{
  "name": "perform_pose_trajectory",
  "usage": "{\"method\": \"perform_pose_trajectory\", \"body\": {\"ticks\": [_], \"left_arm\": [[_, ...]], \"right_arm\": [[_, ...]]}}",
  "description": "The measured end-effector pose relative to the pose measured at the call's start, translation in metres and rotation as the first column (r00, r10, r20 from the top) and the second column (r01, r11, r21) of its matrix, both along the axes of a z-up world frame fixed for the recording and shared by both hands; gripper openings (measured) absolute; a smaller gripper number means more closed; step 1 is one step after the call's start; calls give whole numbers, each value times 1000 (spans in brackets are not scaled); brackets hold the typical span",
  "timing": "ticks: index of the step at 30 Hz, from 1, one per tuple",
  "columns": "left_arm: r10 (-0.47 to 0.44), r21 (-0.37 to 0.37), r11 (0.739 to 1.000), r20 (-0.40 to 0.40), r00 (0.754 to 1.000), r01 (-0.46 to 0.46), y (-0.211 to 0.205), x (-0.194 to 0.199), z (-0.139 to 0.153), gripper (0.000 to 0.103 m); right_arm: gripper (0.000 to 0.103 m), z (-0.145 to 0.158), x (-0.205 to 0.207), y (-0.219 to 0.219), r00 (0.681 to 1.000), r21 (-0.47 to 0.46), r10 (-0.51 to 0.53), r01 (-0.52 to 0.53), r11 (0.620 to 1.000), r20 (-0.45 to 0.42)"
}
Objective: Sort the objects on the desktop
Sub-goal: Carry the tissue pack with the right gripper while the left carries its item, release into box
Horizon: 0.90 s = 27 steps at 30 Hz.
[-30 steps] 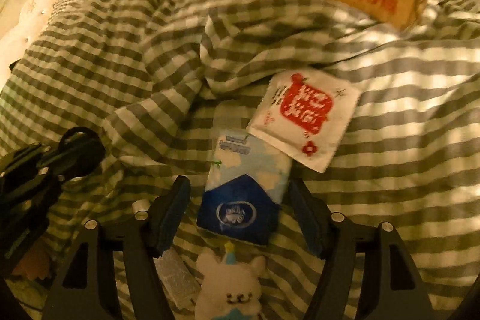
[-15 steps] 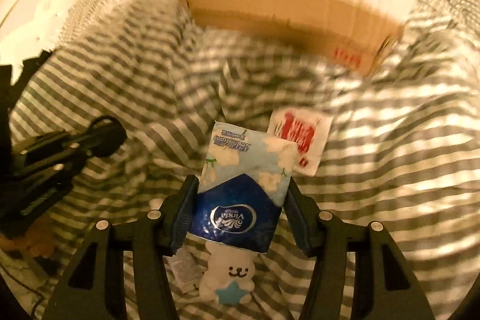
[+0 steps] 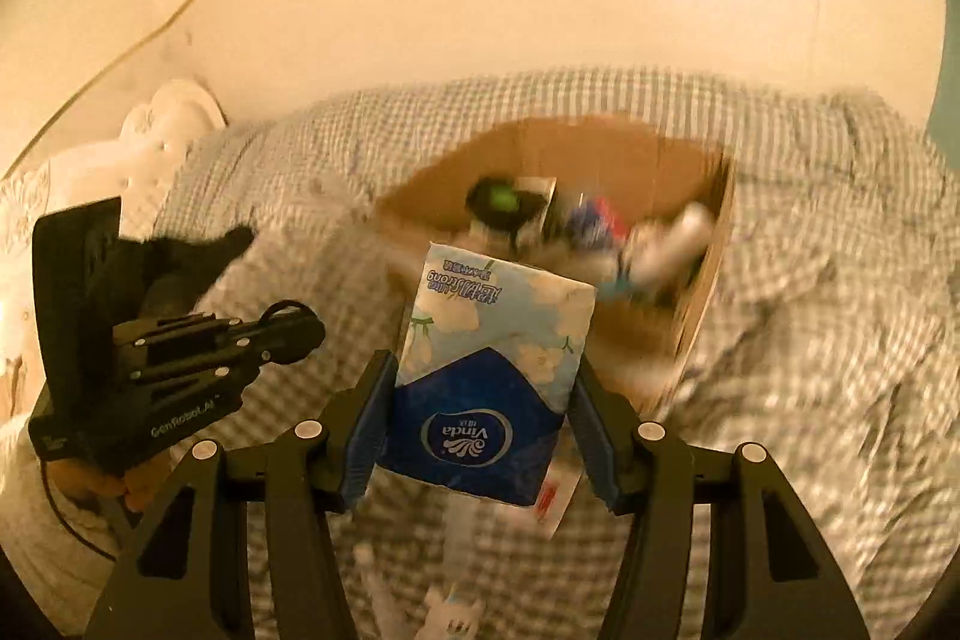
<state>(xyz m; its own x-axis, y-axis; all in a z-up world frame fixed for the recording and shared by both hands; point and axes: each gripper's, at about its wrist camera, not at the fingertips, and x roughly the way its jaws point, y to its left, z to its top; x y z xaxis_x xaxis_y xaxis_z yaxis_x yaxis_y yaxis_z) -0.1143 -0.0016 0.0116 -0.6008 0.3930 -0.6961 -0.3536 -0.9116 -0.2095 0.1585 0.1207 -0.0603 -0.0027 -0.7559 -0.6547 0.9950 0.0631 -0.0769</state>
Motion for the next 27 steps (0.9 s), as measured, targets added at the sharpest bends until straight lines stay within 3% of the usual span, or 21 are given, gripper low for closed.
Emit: {"method": "perform_pose_trajectory", "body": {"ticks": [3, 7, 14, 21, 23, 24, 25, 27], "left_arm": [[-11, -5, 1000, -40, 999, 11, 12, -37, 13, 5], [-21, -39, 999, -54, 998, 18, 25, -87, 9, 5], [-21, -121, 992, -3, 1000, 21, 31, -147, -42, 5], [-11, -136, 991, 12, 1000, 13, 32, -166, -61, 8], [-14, -134, 991, 19, 1000, 17, 35, -163, -61, 15], [-17, -137, 990, 18, 1000, 20, 37, -161, -59, 32], [-8, -152, 988, 7, 1000, 9, 37, -158, -57, 65], [47, -183, 982, -34, 998, -52, 35, -154, -50, 99]], "right_arm": [[56, 19, -5, -27, 1000, -32, 0, 0, 999, -17], [56, 28, -18, -73, 999, -34, -21, 20, 999, -33], [56, 11, -48, -145, 995, 9, -3, 4, 1000, -96], [59, -13, -73, -173, 1000, 70, -6, 7, 998, -21], [61, -11, -76, -172, 1000, 63, -20, 20, 998, -7], [62, -9, -78, -170, 1000, 57, -18, 18, 998, 5], [65, -7, -77, -168, 1000, 53, -18, 17, 998, 13], [71, 2, -74, -160, 1000, 28, -19, 18, 999, 20]]}}
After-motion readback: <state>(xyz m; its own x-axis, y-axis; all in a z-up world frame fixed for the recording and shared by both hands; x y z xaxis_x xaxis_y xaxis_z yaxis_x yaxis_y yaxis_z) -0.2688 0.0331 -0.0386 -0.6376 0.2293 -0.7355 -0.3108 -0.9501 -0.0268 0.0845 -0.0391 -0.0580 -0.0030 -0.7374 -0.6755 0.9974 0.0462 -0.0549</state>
